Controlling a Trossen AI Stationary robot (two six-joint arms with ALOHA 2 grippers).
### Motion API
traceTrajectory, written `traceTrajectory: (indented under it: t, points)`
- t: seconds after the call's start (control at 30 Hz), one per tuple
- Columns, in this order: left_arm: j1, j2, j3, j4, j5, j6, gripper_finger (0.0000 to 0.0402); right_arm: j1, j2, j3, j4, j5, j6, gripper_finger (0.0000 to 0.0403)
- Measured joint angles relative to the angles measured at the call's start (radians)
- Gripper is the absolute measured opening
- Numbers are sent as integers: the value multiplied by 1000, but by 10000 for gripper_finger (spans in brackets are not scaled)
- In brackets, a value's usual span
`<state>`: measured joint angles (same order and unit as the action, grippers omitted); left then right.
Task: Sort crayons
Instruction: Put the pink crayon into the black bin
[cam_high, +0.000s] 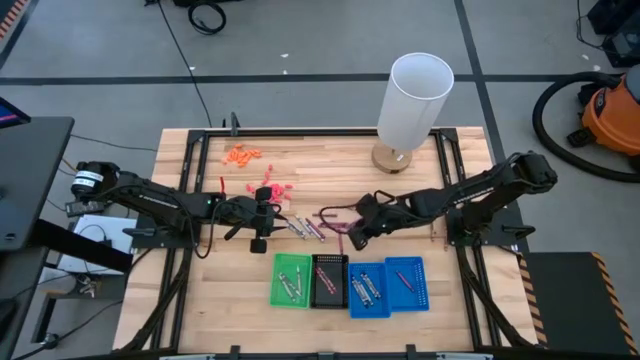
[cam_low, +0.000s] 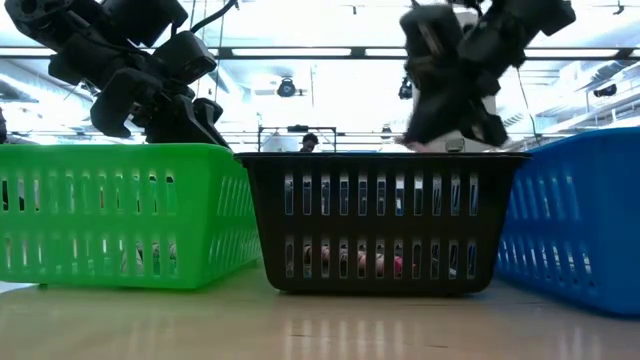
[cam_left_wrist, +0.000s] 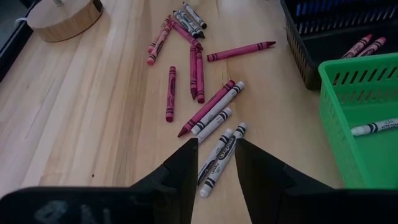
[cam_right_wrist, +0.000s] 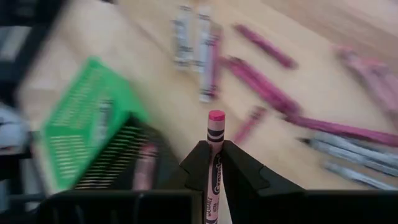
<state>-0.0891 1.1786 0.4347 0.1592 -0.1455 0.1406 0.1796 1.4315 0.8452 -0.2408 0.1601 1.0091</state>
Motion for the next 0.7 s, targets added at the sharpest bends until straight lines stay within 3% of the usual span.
traceTrajectory:
  t: [0.23,0.4,0.7]
  points:
    - [0,0,0,6,0,0,117,97,92,1,236,122,-70,43]
    - [0,0,0,12,0,0,117,137,191,1,439,92,-144,43]
    - [0,0,0,9,0,-9,117,196,278,8,503,74,-219,43]
